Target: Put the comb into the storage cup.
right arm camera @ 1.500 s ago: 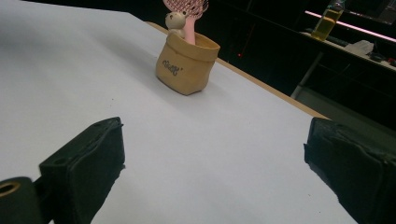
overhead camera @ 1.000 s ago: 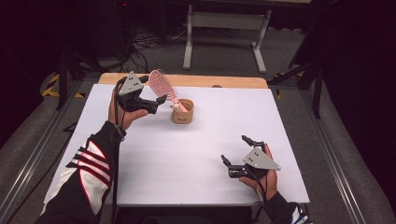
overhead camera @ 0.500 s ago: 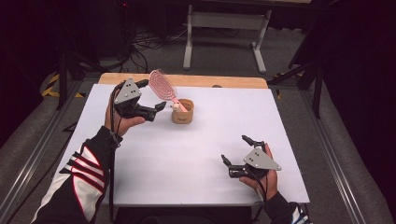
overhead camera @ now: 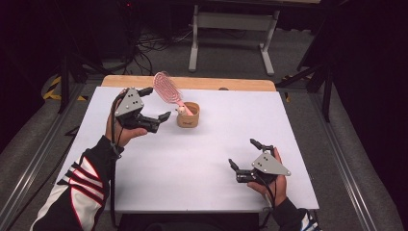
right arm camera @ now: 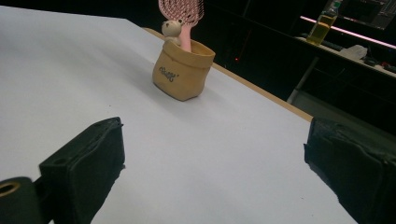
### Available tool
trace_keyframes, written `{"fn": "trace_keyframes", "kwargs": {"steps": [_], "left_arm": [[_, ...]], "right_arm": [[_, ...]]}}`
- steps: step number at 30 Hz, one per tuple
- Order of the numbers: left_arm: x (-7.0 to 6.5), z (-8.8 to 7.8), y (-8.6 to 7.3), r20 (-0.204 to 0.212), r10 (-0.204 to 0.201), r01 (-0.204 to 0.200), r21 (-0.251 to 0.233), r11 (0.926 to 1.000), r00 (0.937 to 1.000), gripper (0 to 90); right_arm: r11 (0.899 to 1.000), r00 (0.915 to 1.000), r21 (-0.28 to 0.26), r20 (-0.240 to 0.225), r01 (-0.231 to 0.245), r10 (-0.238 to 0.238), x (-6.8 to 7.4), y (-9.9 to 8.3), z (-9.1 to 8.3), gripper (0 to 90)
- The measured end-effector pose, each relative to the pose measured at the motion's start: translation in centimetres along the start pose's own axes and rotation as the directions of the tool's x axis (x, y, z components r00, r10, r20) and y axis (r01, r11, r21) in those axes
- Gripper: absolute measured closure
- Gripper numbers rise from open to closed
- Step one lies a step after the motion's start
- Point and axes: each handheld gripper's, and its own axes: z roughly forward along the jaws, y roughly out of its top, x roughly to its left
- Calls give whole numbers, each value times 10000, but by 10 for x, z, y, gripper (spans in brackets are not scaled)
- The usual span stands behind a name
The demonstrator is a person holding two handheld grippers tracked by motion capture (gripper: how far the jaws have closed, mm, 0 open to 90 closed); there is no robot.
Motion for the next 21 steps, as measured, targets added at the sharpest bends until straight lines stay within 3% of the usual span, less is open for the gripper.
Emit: {"fn": "trace_keyframes", "kwargs": {"steps": [9,11,21], "left_arm": [[-8,-8,-4,37,119,-119,-136,9998,9999,55],[-12,-12,-6,-146,336,-338,-165,9993,9993,52],[-19,-21,-15,21,202,-200,-474,9987,9998,46]], "right_arm": [[9999,9998,-46,-150,99,-100,1,0,1,53],[9998,9997,-52,-167,167,-168,2,0,1,52],[9997,9993,-48,-296,230,-231,4,1,2,51]]}}
